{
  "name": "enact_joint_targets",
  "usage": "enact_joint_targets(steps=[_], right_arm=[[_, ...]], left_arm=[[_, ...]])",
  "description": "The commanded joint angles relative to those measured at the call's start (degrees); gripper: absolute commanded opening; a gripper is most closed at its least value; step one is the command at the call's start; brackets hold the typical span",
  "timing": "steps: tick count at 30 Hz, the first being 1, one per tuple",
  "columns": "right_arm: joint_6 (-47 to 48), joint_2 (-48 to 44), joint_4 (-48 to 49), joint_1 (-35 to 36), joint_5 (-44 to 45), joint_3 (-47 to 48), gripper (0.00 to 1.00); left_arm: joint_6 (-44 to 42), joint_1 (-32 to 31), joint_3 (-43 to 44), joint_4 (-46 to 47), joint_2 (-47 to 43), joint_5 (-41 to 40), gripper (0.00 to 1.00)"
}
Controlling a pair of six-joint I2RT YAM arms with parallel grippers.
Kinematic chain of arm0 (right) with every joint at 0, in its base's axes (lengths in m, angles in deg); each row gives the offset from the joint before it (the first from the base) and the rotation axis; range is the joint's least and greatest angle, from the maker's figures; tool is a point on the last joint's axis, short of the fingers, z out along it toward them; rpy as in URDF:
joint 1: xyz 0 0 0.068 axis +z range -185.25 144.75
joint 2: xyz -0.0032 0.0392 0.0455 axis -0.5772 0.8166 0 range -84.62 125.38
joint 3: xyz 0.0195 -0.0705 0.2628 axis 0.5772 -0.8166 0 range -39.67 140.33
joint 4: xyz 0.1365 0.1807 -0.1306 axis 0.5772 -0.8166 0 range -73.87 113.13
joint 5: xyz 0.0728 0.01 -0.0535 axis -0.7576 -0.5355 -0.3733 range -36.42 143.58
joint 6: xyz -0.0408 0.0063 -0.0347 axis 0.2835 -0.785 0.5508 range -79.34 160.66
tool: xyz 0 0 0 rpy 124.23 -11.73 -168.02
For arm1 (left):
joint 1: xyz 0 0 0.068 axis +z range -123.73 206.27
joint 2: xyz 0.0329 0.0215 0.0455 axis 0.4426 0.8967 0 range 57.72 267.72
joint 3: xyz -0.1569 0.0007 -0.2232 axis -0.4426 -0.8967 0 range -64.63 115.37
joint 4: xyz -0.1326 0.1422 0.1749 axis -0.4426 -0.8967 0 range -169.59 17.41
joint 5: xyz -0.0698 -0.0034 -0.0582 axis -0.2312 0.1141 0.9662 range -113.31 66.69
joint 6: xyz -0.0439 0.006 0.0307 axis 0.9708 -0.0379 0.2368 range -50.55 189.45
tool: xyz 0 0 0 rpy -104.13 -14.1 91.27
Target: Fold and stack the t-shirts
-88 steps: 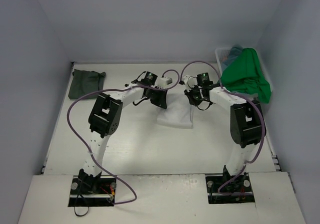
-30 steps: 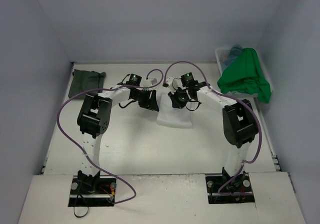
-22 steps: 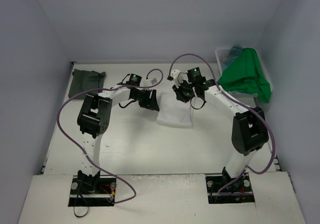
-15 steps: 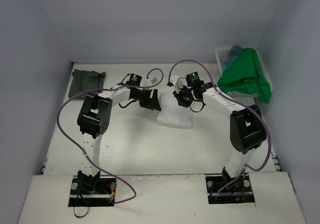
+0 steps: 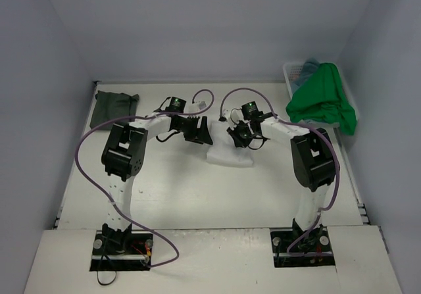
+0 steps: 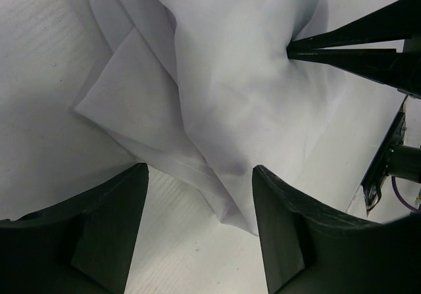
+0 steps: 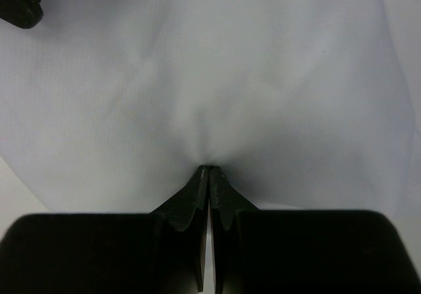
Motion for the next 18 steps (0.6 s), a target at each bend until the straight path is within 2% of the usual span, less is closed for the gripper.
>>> enact_joint_targets(steps=[1, 18], right_arm=[[1.69, 2.0, 0.42, -0.29, 0.2, -1.21, 0.0], [2.39, 1.65, 0.95, -0.81, -2.62, -1.83, 0.0]], left_arm=[[1.65, -0.12, 0.42, 2.7, -0.22, 1.52, 0.59], [4.11, -7.24, -0.55, 5.61, 3.03, -0.23, 0.64]])
